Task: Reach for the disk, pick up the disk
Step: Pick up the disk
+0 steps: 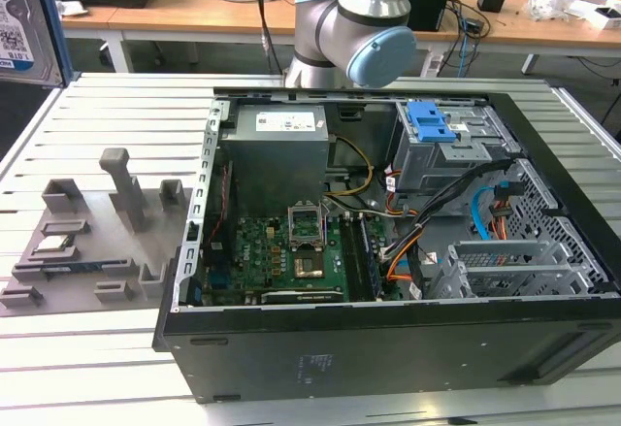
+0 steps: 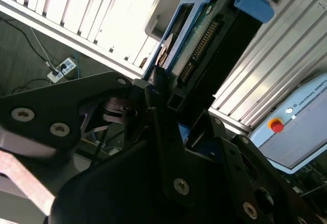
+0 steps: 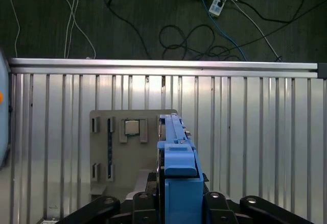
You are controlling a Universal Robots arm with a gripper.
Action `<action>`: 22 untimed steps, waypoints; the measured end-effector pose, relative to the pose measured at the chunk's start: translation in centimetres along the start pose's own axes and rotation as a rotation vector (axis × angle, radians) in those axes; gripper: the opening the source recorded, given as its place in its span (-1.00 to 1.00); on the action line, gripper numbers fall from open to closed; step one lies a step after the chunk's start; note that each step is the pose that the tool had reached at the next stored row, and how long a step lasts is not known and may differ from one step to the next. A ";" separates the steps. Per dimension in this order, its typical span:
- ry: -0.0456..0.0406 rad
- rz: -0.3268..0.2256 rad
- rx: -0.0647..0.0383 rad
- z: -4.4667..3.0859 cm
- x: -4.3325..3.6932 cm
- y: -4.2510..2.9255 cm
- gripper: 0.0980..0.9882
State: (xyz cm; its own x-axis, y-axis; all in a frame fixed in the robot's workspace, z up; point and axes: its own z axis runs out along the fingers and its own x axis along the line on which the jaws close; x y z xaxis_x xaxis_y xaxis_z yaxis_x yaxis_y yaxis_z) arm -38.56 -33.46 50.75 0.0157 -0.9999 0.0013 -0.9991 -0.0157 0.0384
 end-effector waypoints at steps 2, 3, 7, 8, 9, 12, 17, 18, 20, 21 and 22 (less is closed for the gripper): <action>0.0000 0.000 0.000 -0.67 0.00 0.02 -0.40; 0.0000 0.000 0.000 -1.01 0.00 0.04 -0.40; 0.0000 0.000 0.000 -2.18 0.00 0.08 -0.40; 0.0000 0.000 0.000 -2.51 0.01 0.10 -0.40; 0.0000 0.000 0.000 -2.77 0.01 0.11 -0.40; 0.0000 0.000 0.000 -3.83 0.01 0.15 -0.40; -0.0001 0.000 0.000 -4.48 0.01 0.17 -0.40; -0.0001 0.000 0.000 -4.48 0.01 0.17 -0.40; -0.0001 0.000 0.000 -4.48 0.01 0.17 -0.40; -0.0001 0.000 0.000 -4.48 0.01 0.17 -0.40; -0.0002 0.000 0.000 -4.48 0.01 0.16 -0.40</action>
State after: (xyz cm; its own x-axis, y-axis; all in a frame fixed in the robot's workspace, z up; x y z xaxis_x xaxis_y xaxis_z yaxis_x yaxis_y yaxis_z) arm -38.55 -33.46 55.24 0.0157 -0.9999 0.0011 -0.9991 -0.0157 0.0383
